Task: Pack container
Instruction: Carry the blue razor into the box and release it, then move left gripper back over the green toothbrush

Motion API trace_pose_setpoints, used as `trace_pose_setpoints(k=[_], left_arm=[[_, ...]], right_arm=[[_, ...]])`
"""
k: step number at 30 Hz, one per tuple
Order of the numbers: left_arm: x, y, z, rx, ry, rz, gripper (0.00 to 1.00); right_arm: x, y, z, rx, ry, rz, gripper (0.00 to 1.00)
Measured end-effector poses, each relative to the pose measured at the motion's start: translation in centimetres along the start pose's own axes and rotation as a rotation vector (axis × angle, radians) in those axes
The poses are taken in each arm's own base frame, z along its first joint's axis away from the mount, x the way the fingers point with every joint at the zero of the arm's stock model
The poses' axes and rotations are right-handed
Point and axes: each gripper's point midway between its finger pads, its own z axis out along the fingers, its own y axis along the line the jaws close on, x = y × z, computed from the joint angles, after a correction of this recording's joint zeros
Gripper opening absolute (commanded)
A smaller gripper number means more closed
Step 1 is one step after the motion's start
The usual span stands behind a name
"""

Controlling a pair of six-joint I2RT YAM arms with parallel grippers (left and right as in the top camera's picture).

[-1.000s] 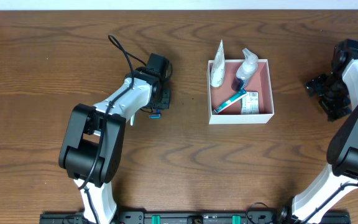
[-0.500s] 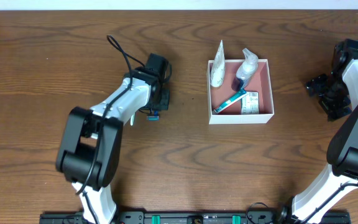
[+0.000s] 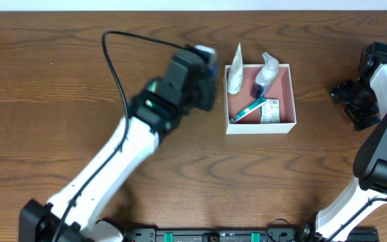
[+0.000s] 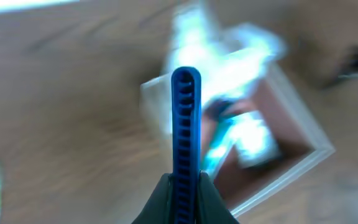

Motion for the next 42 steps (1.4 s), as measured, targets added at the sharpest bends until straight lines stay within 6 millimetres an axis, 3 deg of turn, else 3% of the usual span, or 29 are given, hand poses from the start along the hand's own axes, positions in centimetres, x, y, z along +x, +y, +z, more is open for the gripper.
trace_pose_setpoints(k=[3, 6, 9, 18, 23, 26, 30, 36, 39, 42], left_arm=[[-0.8, -5.0, 0.2, 0.106, -0.061, 0.062, 0.08], [-0.5, -7.9, 0.9, 0.163, -0.074, 0.096, 0.08], [0.2, -9.0, 2.9, 0.168, -0.073, 0.112, 0.08], [4.1, -7.3, 10.5, 0.091, 0.007, 0.114, 0.09], [5.8, -6.2, 12.8, 0.046, 0.038, 0.115, 0.25], [6.0, -5.9, 13.1, 0.028, 0.041, 0.105, 0.46], [5.9, -5.7, 13.1, 0.019, 0.037, 0.101, 0.49], [6.1, -5.5, 13.0, 0.01, 0.045, 0.109, 0.65], [6.6, -5.2, 11.9, -0.003, 0.083, 0.138, 0.71], [6.2, -4.6, 8.9, -0.037, 0.113, 0.18, 0.71]], right_arm=[[0.0, 0.0, 0.0, 0.0, 0.0, 0.0, 0.99], [0.0, 0.0, 0.0, 0.0, 0.0, 0.0, 0.99], [0.0, 0.0, 0.0, 0.0, 0.0, 0.0, 0.99], [0.0, 0.0, 0.0, 0.0, 0.0, 0.0, 0.99], [0.0, 0.0, 0.0, 0.0, 0.0, 0.0, 0.99], [0.0, 0.0, 0.0, 0.0, 0.0, 0.0, 0.99], [0.0, 0.0, 0.0, 0.0, 0.0, 0.0, 0.99], [0.0, 0.0, 0.0, 0.0, 0.0, 0.0, 0.99], [0.0, 0.0, 0.0, 0.0, 0.0, 0.0, 0.99], [0.0, 0.0, 0.0, 0.0, -0.001, 0.0, 0.99]])
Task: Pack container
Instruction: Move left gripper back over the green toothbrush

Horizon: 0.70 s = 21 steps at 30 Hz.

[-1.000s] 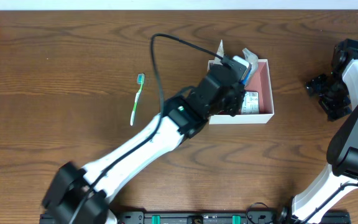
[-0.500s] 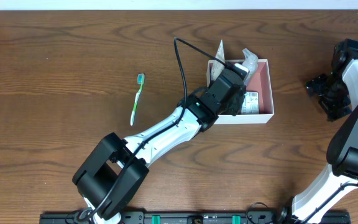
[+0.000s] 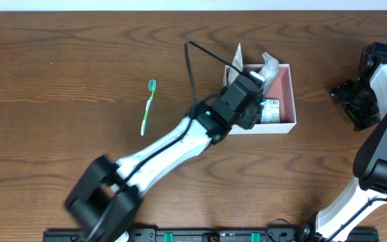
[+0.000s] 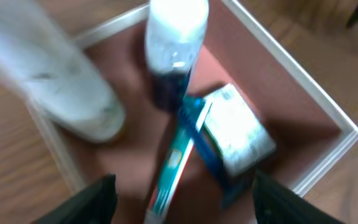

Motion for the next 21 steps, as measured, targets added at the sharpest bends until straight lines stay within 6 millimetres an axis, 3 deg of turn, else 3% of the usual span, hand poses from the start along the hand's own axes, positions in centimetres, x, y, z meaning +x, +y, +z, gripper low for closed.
trace_pose_setpoints(k=[3, 5, 9, 14, 18, 21], left_arm=[[-0.4, 2.2, -4.3, -0.089, 0.008, 0.016, 0.71], [-0.5, 4.4, -7.1, -0.171, 0.013, 0.015, 0.78], [0.9, 10.3, -11.2, -0.344, 0.078, -0.033, 0.86], [3.3, 18.6, -12.9, -0.523, 0.162, -0.179, 0.88], [5.0, 23.6, -13.2, -0.58, 0.201, -0.304, 0.88], [7.0, 26.3, -12.6, -0.565, 0.249, -0.4, 0.88]], right_arm=[[0.0, 0.0, 0.0, 0.0, 0.001, 0.0, 0.99], [0.0, 0.0, 0.0, 0.0, 0.001, 0.0, 0.99], [0.0, 0.0, 0.0, 0.0, 0.001, 0.001, 0.99], [0.0, 0.0, 0.0, 0.0, 0.001, 0.0, 0.99], [0.0, 0.0, 0.0, 0.0, 0.001, 0.0, 0.99], [0.0, 0.0, 0.0, 0.0, 0.001, 0.001, 0.99]])
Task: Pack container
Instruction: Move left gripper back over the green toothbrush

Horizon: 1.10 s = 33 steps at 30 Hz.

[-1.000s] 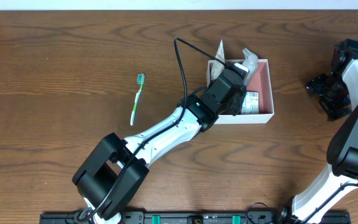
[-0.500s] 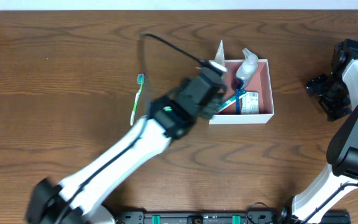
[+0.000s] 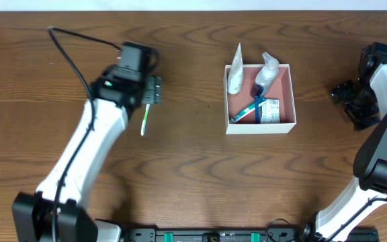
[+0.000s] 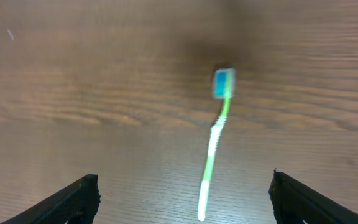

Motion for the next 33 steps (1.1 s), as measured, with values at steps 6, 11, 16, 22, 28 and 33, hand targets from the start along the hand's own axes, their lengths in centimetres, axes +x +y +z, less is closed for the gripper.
trace_pose_setpoints(k=[6, 11, 16, 22, 28, 33], left_arm=[[2.2, 1.2, 4.7, 0.023, 0.146, -0.06, 0.87], [4.0, 0.0, 7.6, 0.043, 0.232, -0.039, 0.87], [5.1, -0.8, 9.6, 0.068, 0.28, -0.035, 0.87], [5.5, -2.2, 10.2, 0.14, 0.302, -0.026, 0.87], [5.6, -2.7, 10.3, 0.171, 0.305, -0.025, 0.87], [6.3, -2.9, 11.1, 0.174, 0.332, -0.023, 0.87]], right_arm=[[0.0, 0.0, 0.0, 0.0, 0.0, 0.0, 0.99], [0.0, 0.0, 0.0, 0.0, 0.0, 0.0, 0.99], [0.0, 0.0, 0.0, 0.0, 0.0, 0.0, 0.99], [0.0, 0.0, 0.0, 0.0, 0.0, 0.0, 0.99], [0.0, 0.0, 0.0, 0.0, 0.0, 0.0, 0.99], [0.0, 0.0, 0.0, 0.0, 0.0, 0.0, 0.99]])
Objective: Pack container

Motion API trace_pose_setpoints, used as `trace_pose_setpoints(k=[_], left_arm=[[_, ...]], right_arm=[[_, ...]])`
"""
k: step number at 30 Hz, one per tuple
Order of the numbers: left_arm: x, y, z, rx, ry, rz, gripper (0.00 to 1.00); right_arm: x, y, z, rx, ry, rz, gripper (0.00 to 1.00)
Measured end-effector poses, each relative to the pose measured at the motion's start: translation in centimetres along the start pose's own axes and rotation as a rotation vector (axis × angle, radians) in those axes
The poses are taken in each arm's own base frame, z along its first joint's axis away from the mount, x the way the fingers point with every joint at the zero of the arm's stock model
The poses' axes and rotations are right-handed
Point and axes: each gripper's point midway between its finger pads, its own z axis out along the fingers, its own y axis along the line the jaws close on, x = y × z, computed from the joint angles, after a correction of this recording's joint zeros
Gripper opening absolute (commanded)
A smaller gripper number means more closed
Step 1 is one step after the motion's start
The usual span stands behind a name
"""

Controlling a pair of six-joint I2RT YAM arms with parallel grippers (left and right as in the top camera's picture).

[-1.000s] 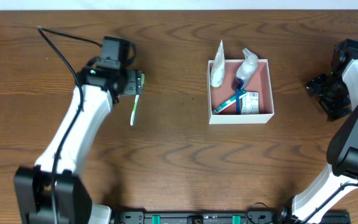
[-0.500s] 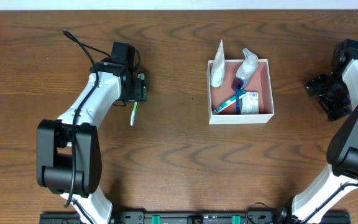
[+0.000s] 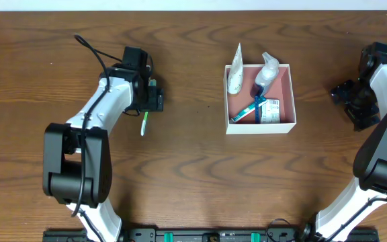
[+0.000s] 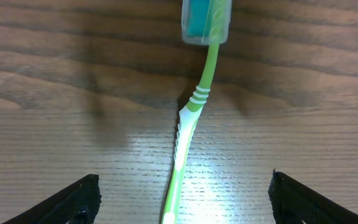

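Observation:
A green and white toothbrush point(image 4: 191, 118) with a capped teal head lies on the wood table; in the overhead view the toothbrush point(image 3: 144, 124) shows only its handle end below my left gripper point(image 3: 148, 101). My left gripper point(image 4: 182, 205) is open, low over the brush, one finger on each side of the handle, not touching it. The white-walled pink box point(image 3: 285, 122) at the centre right holds a white tube, a small bottle, a blue toothbrush and a white packet. My right gripper point(image 3: 355, 101) rests at the far right edge; whether it is open or shut does not show.
The left arm's black cable point(image 3: 96, 54) loops over the table behind the wrist. A white tube point(image 3: 234, 70) leans over the box's left wall. Bare wood lies between the green toothbrush and the box.
My left gripper has come down closer over the green toothbrush, which now fills the wrist view between the open fingers. The toothbrush itself has not moved. The right arm is unchanged.
My left gripper was shut on a blue toothbrush near the box. Then it was open over the box with the blue toothbrush lying inside. Then it was above the green toothbrush at the left, and now it is low around it.

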Motion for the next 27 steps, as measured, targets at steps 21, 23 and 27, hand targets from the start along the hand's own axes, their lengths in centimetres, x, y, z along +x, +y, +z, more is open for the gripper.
trace_pose_setpoints(k=[21, 23, 27], left_arm=[[0.33, 0.06, 0.9, -0.002, 0.017, -0.001, 0.87], [0.32, 0.07, 0.9, -0.003, 0.017, 0.0, 0.87], [0.3, 0.05, 0.9, -0.003, 0.016, 0.0, 0.87]], right_arm=[[0.01, 0.01, 0.0, 0.0, 0.0, -0.001, 0.99], [0.0, 0.0, 0.0, 0.0, 0.0, 0.0, 0.99], [0.01, 0.01, 0.0, 0.0, 0.0, -0.001, 0.99]])
